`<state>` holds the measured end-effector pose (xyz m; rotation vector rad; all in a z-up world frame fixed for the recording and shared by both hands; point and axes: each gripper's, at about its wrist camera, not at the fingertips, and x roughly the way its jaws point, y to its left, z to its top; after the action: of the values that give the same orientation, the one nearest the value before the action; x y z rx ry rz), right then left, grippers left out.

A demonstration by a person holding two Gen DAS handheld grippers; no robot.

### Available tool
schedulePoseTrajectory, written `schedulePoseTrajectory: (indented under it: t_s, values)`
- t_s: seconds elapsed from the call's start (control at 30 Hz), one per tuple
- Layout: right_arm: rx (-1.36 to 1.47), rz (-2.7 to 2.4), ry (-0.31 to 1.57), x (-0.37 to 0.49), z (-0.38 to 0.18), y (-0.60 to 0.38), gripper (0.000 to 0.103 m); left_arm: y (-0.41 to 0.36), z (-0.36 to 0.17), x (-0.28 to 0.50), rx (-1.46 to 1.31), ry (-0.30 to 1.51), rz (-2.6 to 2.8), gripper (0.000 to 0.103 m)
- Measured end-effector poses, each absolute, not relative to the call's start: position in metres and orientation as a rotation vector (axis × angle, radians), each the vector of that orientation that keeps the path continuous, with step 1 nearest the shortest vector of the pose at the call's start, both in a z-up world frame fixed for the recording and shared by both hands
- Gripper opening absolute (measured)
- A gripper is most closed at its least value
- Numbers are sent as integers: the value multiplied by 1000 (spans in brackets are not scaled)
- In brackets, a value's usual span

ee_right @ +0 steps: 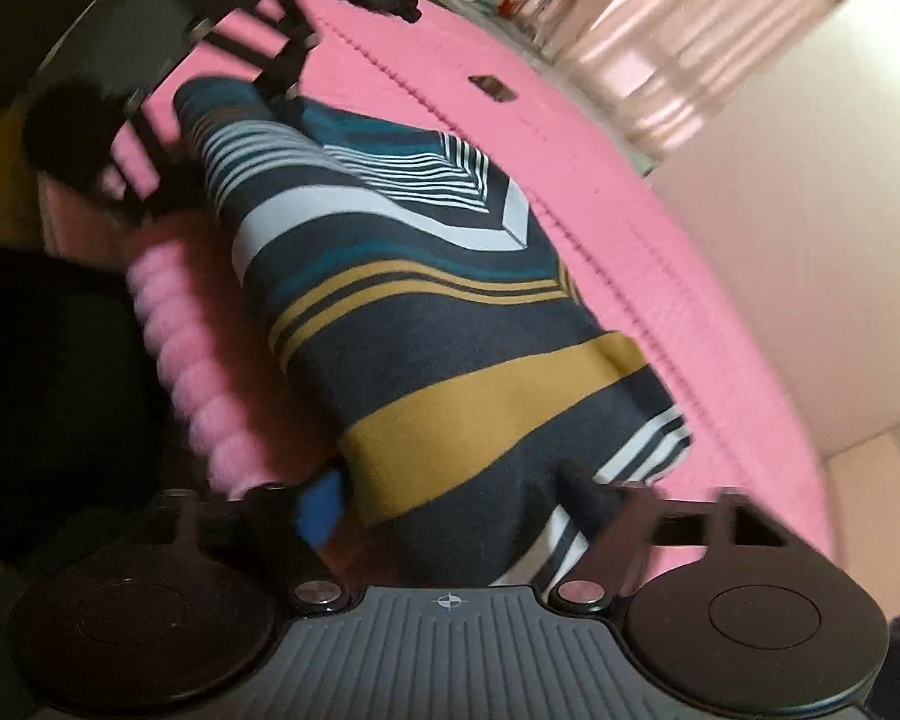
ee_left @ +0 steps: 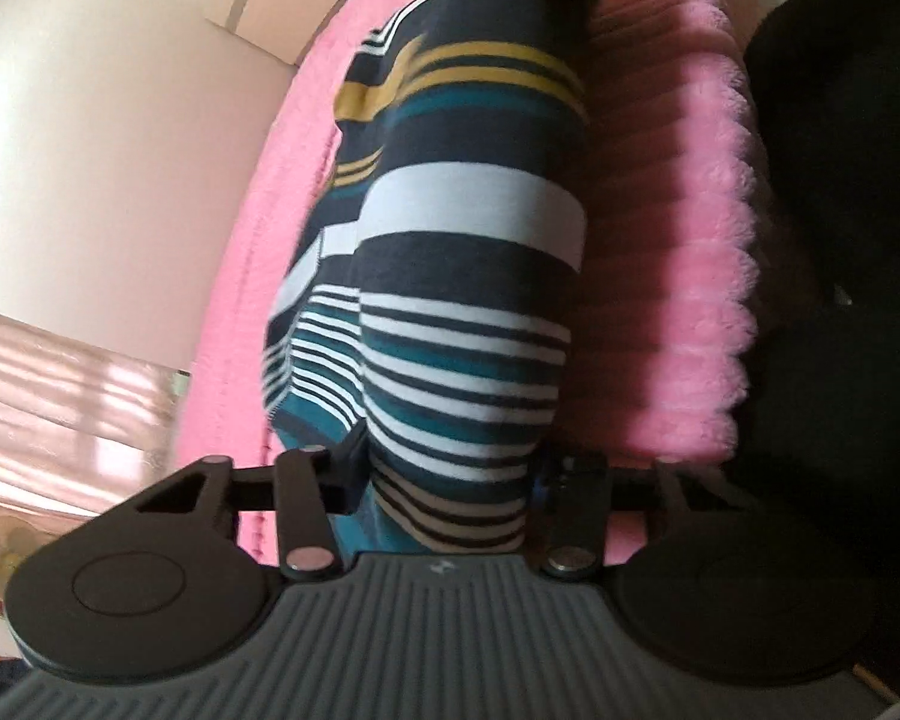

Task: Fold clothes
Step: 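Grasp the folded striped sweater's sides with both grippers and lift it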

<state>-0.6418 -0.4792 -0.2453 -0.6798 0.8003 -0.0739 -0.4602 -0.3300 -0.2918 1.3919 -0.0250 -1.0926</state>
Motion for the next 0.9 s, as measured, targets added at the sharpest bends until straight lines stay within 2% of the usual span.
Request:
schedulePoseTrajectory:
  t_s: [0.33, 0.43, 0.53, 0.8, 0.9]
  values:
    - [-954, -102, 747, -624, -290, -461, 83, -335, -280, -447, 1299, 84, -1139, 38]
    - [-956, -111, 763, -619, -299, -460, 85, -341, -284, -453, 1305, 77, -1129, 39]
    - [-918, -152, 775, -614, -298, -468, 94, -336, -287, -456, 1308, 67, -1104, 44]
    - [-946, -120, 738, -619, -299, -475, 94, -334, -296, -460, 1328, 0, -1056, 51]
    - [-926, -121, 725, -620, -298, -477, 94, -334, -298, -461, 1338, -20, -1051, 51]
